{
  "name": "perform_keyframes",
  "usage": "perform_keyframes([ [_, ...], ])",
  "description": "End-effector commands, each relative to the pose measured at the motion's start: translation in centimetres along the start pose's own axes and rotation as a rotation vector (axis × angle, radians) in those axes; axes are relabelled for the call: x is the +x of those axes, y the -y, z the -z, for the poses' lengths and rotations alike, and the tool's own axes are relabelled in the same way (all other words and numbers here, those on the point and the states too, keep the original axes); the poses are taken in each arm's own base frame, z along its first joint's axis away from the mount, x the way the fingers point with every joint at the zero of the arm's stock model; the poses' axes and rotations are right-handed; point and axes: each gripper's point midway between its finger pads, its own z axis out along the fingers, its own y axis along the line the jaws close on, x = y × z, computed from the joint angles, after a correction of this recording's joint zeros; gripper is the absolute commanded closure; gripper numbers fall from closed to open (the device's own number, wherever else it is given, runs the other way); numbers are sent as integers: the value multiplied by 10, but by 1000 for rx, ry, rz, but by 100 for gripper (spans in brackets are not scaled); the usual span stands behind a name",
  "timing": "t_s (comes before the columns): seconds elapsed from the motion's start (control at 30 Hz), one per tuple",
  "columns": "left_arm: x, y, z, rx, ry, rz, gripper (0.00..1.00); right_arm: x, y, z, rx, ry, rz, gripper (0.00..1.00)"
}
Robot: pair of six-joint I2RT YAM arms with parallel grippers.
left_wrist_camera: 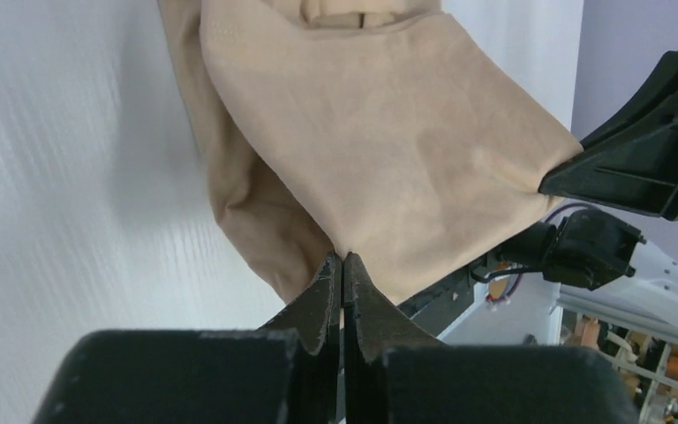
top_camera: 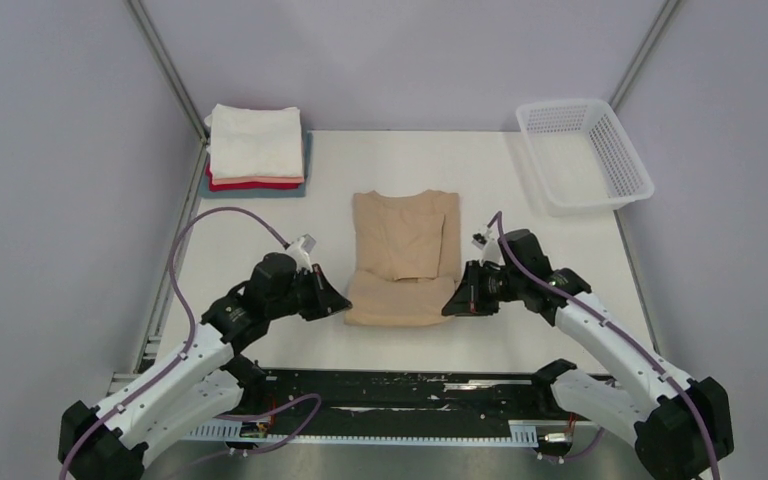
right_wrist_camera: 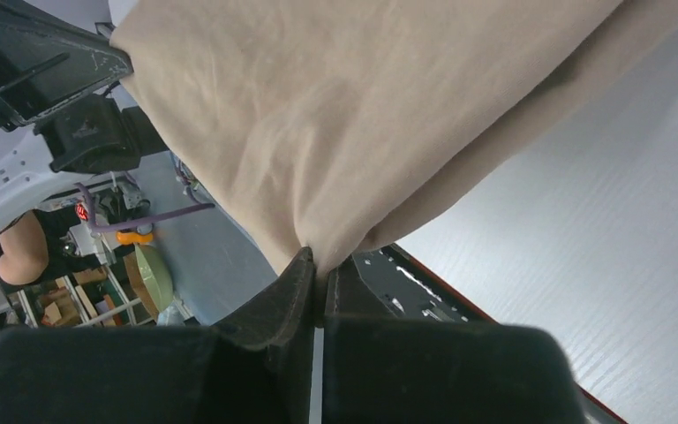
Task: Fold and stack the t-shirts
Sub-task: Fold the long partially folded tshirt into a neat square
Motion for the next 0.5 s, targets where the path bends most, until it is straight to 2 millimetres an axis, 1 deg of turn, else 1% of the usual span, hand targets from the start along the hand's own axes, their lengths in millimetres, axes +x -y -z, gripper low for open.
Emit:
perform_keyframes([
  [0.0, -43, 25, 12, -2, 143, -30, 100, -45, -27, 17, -2, 113, 92, 100],
  [0.07, -69, 41, 14, 0, 209, -54, 100, -67, -31, 21, 19, 157, 105, 100],
  [0.1, -75, 38, 9, -29, 210, -50, 100, -81, -33, 23, 21, 181, 104, 100],
  [0.13, -87, 45, 10, -20, 231, -63, 100, -92, -33, 25, 21, 203, 100, 100],
  [0.17, -88, 44, 3, -26, 208, -63, 100, -103, -34, 27, 18, 230, 96, 100],
  [0.2, -102, 50, 3, -13, 235, -69, 100, -115, -33, 30, 20, 261, 81, 100],
  [0.23, -105, 49, -4, -22, 213, -62, 100, -127, -32, 34, 17, 294, 69, 100],
  [0.27, -119, 52, -3, -17, 238, -60, 100, -138, -31, 36, 11, 318, 56, 100],
  [0.3, -125, 49, -10, -31, 229, -52, 100, -146, -28, 37, 12, 330, 42, 100],
  [0.33, -138, 50, -9, -35, 255, -51, 100, -153, -26, 36, 12, 335, 34, 100],
  [0.37, -144, 48, -15, -44, 255, -49, 100, -158, -26, 34, 7, 333, 30, 100],
  [0.4, -155, 50, -14, -40, 273, -53, 100, -163, -25, 31, 2, 330, 25, 100],
  [0.43, -158, 48, -21, -38, 260, -50, 100, -169, -25, 30, -6, 330, 24, 100],
  [0.47, -167, 47, -26, -44, 256, -47, 100, -175, -24, 27, -11, 331, 22, 100],
])
